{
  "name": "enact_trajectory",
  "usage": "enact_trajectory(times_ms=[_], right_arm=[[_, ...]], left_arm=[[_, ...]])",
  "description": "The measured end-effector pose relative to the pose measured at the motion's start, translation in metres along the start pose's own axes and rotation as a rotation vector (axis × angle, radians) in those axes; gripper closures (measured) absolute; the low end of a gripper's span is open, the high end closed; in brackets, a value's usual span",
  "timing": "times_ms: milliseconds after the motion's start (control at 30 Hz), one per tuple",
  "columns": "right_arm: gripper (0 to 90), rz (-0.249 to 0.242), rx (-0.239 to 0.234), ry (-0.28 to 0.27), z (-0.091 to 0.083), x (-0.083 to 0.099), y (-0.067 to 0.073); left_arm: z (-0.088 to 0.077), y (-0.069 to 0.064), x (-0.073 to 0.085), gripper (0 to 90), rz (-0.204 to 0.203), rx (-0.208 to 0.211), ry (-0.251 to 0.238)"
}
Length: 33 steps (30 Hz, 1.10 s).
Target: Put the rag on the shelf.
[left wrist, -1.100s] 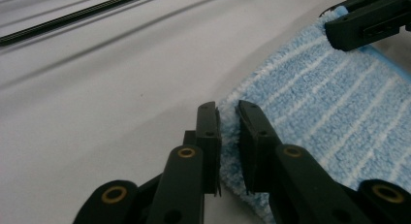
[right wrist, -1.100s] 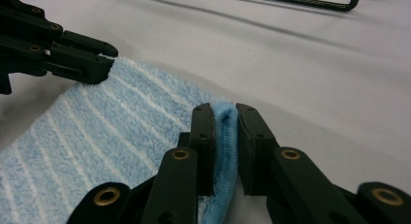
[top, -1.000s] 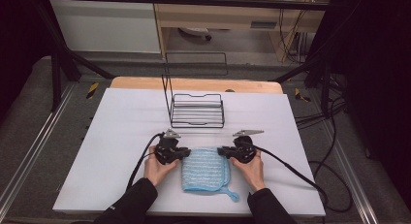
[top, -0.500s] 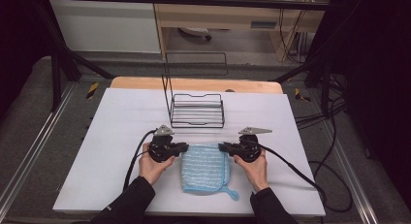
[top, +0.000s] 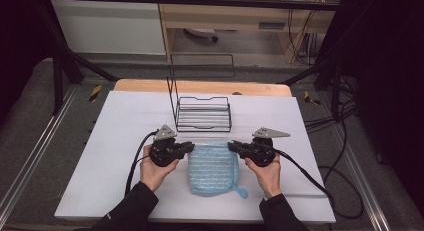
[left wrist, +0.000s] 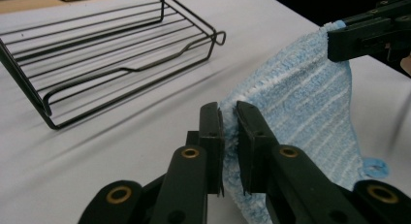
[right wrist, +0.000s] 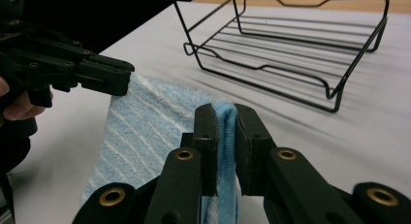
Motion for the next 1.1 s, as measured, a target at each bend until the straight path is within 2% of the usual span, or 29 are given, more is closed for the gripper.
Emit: enact_trajectory(times_ms=[33,300,667,833,1100], right_arm=[[81.2,-0.018,0.008,-0.018,-0.004,-0.004,0.002],[81.4,-0.040,0.018,-0.066,-0.014,-0.014,0.008],[81.7,-0.082,0.047,-0.123,-0.028,-0.029,0.021],[81.7,-0.114,0.059,-0.168,-0.036,-0.041,0.031],[81.7,-0.127,0.088,-0.219,-0.041,-0.057,0.035]], left_arm=[[-0.002,-0.001,-0.002,81.6,0.011,-0.003,-0.008],[-0.012,-0.011,-0.012,81.6,0.031,-0.006,-0.053],[-0.025,-0.017,-0.027,81.8,0.063,-0.014,-0.102],[-0.033,-0.018,-0.038,82.0,0.077,-0.016,-0.135],[-0.041,-0.020,-0.059,82.2,0.096,-0.034,-0.179]])
Point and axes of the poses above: each handheld gripper's, and its own axes: z roughly forward along the jaws, x roughly out of its underside, y roughly to its left, the point moved 4 cm from there along z, roughly forward along the jaws, and after that the axes turned 4 degrees about -z, right-handed, at the moved point
